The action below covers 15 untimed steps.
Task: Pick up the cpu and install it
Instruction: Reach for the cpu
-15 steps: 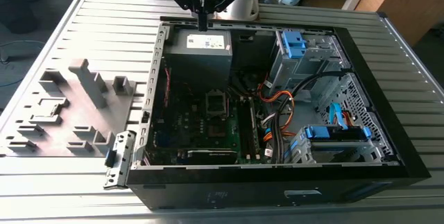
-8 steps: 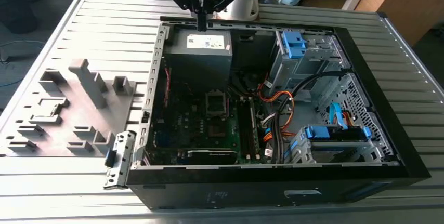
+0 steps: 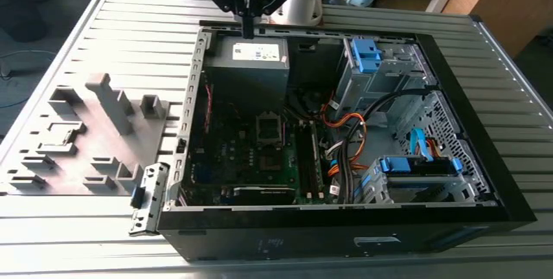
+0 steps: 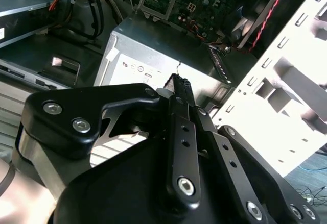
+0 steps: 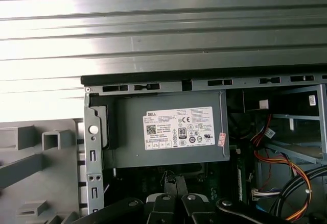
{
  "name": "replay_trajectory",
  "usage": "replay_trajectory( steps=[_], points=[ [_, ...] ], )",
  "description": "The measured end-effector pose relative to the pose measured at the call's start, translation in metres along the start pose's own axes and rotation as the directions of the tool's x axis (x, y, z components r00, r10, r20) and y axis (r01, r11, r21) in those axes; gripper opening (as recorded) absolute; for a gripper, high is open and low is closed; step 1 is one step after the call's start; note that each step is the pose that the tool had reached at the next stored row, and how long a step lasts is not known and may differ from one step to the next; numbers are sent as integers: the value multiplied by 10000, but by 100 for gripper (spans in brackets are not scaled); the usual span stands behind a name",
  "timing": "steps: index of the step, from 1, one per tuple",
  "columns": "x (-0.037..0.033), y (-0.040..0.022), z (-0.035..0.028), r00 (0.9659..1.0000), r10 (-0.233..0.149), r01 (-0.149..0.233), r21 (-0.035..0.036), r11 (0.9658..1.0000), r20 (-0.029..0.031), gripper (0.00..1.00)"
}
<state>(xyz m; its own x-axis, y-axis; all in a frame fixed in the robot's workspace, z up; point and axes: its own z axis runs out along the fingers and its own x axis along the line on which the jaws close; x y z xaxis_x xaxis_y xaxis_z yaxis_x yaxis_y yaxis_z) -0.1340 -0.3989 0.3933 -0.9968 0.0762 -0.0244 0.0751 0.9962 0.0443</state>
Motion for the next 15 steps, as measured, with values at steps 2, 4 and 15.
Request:
replay_trajectory(
  steps=[2, 4, 15],
  points=[
    [25, -2, 0, 10000, 1, -1, 0, 10000, 0, 11],
    [54, -4, -1, 10000, -1, 1, 0, 10000, 0, 11],
    [255, -19, -4, 10000, -1, 1, -1, 10000, 1, 11]
  ],
)
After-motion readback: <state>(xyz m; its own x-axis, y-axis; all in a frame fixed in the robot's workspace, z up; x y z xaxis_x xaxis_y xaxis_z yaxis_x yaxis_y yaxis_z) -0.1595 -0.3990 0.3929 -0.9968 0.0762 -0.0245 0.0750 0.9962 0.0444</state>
